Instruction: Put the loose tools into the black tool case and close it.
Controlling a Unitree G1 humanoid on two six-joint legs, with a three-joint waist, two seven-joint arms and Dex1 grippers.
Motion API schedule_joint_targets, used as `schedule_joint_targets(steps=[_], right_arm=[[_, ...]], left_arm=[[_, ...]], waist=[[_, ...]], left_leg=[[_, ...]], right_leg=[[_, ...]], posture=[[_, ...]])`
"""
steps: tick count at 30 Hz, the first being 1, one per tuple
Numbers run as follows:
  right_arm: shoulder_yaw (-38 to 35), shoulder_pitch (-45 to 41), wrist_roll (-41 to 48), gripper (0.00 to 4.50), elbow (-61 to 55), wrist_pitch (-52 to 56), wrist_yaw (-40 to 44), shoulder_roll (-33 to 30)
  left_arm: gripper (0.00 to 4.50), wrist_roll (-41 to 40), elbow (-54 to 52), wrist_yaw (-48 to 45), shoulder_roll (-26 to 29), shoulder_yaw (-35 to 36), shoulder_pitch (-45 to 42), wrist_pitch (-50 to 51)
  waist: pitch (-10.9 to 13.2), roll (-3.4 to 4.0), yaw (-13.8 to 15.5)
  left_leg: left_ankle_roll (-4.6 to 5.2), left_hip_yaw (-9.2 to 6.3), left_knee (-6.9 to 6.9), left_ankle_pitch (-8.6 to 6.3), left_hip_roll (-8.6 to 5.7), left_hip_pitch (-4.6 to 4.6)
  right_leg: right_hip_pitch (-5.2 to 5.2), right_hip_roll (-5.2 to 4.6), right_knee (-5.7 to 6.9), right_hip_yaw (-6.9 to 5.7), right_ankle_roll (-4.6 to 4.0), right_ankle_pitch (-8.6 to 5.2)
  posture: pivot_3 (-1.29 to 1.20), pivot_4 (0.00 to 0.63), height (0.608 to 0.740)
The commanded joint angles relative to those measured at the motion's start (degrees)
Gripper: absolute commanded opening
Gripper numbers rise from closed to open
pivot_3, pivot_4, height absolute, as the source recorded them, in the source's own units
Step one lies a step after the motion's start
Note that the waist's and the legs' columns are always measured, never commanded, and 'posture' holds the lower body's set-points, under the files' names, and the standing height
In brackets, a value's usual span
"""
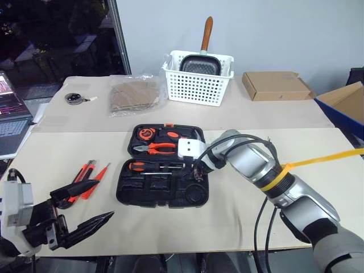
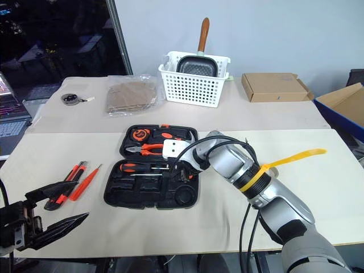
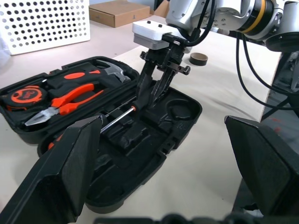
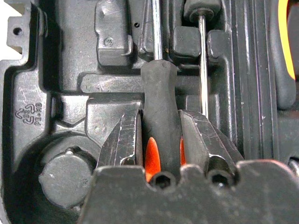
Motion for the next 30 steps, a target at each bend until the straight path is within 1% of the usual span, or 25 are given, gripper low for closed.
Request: schedule_joint_targets(steps=[1, 2, 9, 13, 14, 15, 18, 19, 21, 25, 26, 30], right_arm=[[-0.2, 0.4, -1.3, 2.46, 0.7, 0.4, 0.0, 0.1], [-0.8, 0.4, -0.9, 2.82, 0.1, 1.3, 0.1, 0.2], [-7.7, 0.3, 4.6, 2.82, -7.5, 9.0, 0.9, -0.6], [-15.2, 2.3, 9.9, 2.82, -13.0, 10.7, -0.5, -0.6], [-17.8, 3.9, 11.7, 2.32, -14.0, 9.6, -1.1, -0.1], [-20.0, 5.6, 13.3, 2.1, -15.1, 9.1, -1.8, 0.4], [-24.1, 11.8, 14.5, 1.12, -16.4, 6.5, -7.2, 3.0], [-24.8, 14.0, 14.4, 0.81, -16.7, 5.2, -9.3, 4.0], [-23.7, 18.6, 11.5, 0.04, -16.6, -0.7, -12.8, 4.7], [-22.5, 23.9, 7.6, 0.04, -13.8, -9.6, -20.0, 8.0], [-21.9, 24.8, 6.3, 0.04, -12.6, -12.5, -21.4, 8.7], [-19.3, 26.9, 3.4, 0.04, -9.0, -18.7, -22.7, 9.3]], left_arm=[[4.5, 0.0, -0.5, -0.2, 0.2, 0.5, 0.1, -0.5], [4.5, 0.1, -0.5, -0.2, 0.1, 0.5, 0.2, -0.6], [4.5, 0.4, -0.3, -0.3, 0.0, 0.3, 0.1, -0.7], [4.5, 0.8, -0.2, 0.1, -0.1, -0.7, -0.8, -0.7], [4.5, 0.9, -0.3, 0.3, -0.1, -1.1, -1.2, -0.7], [4.5, 0.8, -0.3, 0.5, -0.2, -1.4, -1.5, -0.7], [4.5, 0.7, -0.6, 0.9, -0.3, -2.1, -2.0, -0.8], [4.5, 0.7, -0.6, 0.9, -0.3, -2.3, -2.1, -0.8], [4.5, 0.6, -0.6, 0.9, -0.3, -2.4, -2.1, -0.7], [4.5, 0.5, -1.3, 1.4, 0.2, -2.5, -2.2, -0.1], [4.5, 0.4, -1.4, 1.5, 0.4, -2.3, -2.2, 0.0], [4.5, 0.3, -1.7, 1.6, 1.1, -1.9, -2.0, 0.5]], waist=[[0.0, 0.0, 0.1], [0.0, 0.0, 0.1], [0.0, 0.02, 0.1], [0.0, 0.02, 0.2], [0.0, 0.02, 0.2], [0.0, 0.01, 0.2], [0.0, 0.0, 0.3], [0.0, 0.0, 0.3], [0.0, 0.01, 0.2], [0.0, 0.01, -0.1], [0.0, 0.01, -0.2], [0.0, 0.01, -0.1]], left_leg=[[0.0, 0.0, 0.0, 0.0, 0.0, 0.0], [0.0, 0.0, 0.0, 0.0, 0.0, -0.02], [0.01, -0.03, -0.02, -0.02, -0.01, -0.46], [0.01, -0.04, -0.08, -0.03, -0.02, -0.58], [0.01, -0.04, -0.08, -0.03, -0.02, -0.59], [0.01, -0.04, -0.09, -0.03, -0.02, -0.59], [0.02, -0.06, -0.09, -0.04, -0.02, -0.57], [0.02, -0.07, -0.09, -0.05, -0.02, -0.54], [0.02, -0.04, -0.07, -0.04, -0.03, -0.53], [0.01, -0.02, -0.08, -0.04, -0.03, -0.48], [-0.01, -0.01, -0.07, -0.02, -0.03, -0.47], [-0.04, -0.01, -0.07, 0.0, -0.03, -0.42]], right_leg=[[0.0, -0.01, 0.0, 0.0, 0.0, 0.0], [-0.01, -0.02, -0.02, 0.0, 0.0, 0.0], [-0.4, -0.11, -0.05, -0.07, 0.01, 0.01], [-0.55, -0.1, -0.05, -0.08, 0.01, 0.01], [-0.57, -0.1, -0.05, -0.08, 0.01, 0.01], [-0.56, -0.1, -0.06, -0.08, 0.01, 0.01], [-0.46, -0.1, -0.1, -0.1, 0.02, 0.01], [-0.42, -0.11, -0.09, -0.1, 0.02, 0.01], [-0.41, -0.11, -0.07, -0.08, 0.03, 0.02], [-0.4, -0.02, -0.05, -0.05, 0.04, 0.02], [-0.41, 0.16, -0.02, -0.01, 0.04, 0.02], [-0.38, 0.25, -0.04, 0.05, 0.04, 0.02]], posture=[[0.0, 0.15, 0.74], [0.0, 0.15, 0.74], [0.0, 0.15, 0.74], [0.0, 0.15, 0.74], [0.0, 0.15, 0.74], [0.0, 0.15, 0.74], [0.0, 0.15, 0.74], [0.0, 0.15, 0.74], [0.0, 0.15, 0.74], [0.0, 0.15, 0.74], [0.0, 0.15, 0.74], [0.0, 0.15, 0.74]])
